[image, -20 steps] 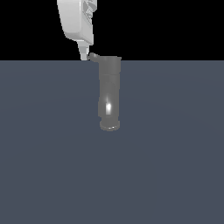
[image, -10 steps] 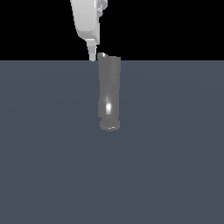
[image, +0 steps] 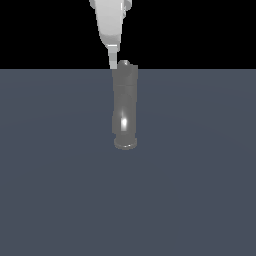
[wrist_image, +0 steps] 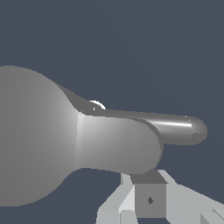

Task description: Turn on the faucet by rotating a designated handle.

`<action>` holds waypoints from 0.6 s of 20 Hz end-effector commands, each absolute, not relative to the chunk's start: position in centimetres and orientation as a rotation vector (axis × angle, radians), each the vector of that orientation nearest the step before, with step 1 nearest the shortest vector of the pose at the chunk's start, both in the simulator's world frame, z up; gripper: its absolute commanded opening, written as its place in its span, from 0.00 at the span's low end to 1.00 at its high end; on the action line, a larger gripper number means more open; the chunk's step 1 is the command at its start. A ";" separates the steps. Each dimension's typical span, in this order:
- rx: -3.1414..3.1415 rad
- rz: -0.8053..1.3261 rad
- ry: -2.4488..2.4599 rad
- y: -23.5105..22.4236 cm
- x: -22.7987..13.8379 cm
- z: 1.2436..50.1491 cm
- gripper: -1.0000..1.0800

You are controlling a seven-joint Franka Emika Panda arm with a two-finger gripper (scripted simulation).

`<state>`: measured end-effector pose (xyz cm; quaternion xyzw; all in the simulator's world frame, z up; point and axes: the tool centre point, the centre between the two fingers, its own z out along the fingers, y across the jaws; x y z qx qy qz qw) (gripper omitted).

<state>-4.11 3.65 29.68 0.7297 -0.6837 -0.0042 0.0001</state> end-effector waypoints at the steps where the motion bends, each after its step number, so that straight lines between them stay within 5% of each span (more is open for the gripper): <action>1: 2.240 -0.003 -2.205 0.0 -3.2 29.7 0.00; 12: 2.201 0.000 -2.242 -5.3 -1.4 29.7 0.00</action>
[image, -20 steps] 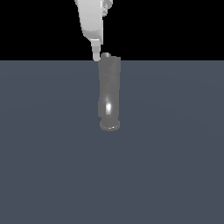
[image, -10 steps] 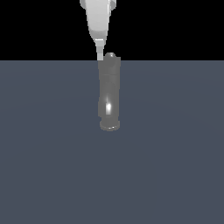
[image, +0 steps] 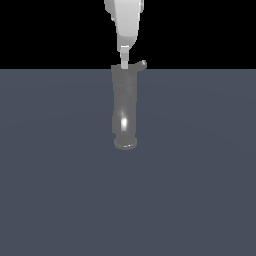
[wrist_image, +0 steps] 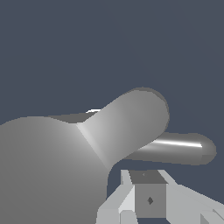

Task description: Turn on the faucet by rotating a designated handle.

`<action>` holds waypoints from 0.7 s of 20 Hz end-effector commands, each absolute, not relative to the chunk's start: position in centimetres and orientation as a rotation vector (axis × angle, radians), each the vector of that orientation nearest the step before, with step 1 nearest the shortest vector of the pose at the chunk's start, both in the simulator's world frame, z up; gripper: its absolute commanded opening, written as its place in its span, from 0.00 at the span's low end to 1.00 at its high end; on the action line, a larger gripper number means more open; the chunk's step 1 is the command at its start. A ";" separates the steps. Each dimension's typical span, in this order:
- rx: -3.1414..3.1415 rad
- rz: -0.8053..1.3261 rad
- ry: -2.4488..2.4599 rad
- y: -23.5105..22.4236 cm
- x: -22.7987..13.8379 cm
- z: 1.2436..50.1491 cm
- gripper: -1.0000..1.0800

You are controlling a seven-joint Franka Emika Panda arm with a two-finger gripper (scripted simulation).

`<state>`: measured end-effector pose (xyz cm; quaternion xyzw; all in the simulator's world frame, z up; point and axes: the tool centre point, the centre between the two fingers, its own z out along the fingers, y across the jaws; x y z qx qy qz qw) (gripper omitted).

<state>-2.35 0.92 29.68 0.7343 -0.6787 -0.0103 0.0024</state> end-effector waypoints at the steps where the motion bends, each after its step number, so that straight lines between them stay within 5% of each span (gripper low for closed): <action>1: 2.197 0.000 -2.245 -5.7 -1.3 29.7 0.00; 2: 2.197 0.000 -2.245 -5.7 -1.3 29.7 0.00; 3: 2.303 -0.047 -2.139 0.3 -2.1 29.7 0.00; 14: 2.263 -0.029 -2.181 -2.6 0.8 29.7 0.00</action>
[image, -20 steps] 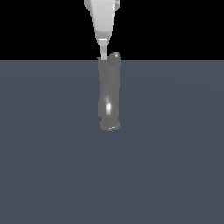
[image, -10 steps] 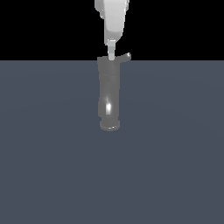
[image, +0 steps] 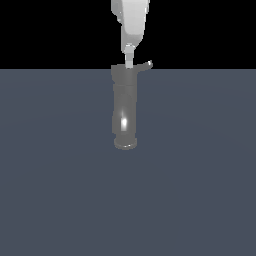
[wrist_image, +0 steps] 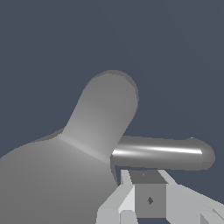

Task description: Turn on the faucet by rotating a designated handle.

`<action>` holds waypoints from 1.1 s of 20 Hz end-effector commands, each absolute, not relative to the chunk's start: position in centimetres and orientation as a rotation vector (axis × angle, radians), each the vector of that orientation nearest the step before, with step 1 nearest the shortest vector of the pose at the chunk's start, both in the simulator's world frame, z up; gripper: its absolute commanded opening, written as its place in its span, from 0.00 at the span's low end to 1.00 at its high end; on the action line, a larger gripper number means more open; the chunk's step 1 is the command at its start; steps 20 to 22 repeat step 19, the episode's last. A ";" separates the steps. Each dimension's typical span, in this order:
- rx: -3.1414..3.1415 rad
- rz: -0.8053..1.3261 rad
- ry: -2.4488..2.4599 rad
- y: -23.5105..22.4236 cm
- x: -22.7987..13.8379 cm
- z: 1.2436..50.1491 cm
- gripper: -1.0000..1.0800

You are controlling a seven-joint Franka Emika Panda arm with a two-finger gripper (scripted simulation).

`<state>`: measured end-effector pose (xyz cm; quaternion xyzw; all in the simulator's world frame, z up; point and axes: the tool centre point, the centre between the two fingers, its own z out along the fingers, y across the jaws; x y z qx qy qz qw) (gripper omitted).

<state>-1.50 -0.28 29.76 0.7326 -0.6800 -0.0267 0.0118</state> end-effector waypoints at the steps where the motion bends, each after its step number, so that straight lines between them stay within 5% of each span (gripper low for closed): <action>1: 2.260 -0.027 -2.184 -2.9 1.1 29.7 0.00; 22: 2.200 -0.001 -2.243 -7.2 5.0 29.7 0.00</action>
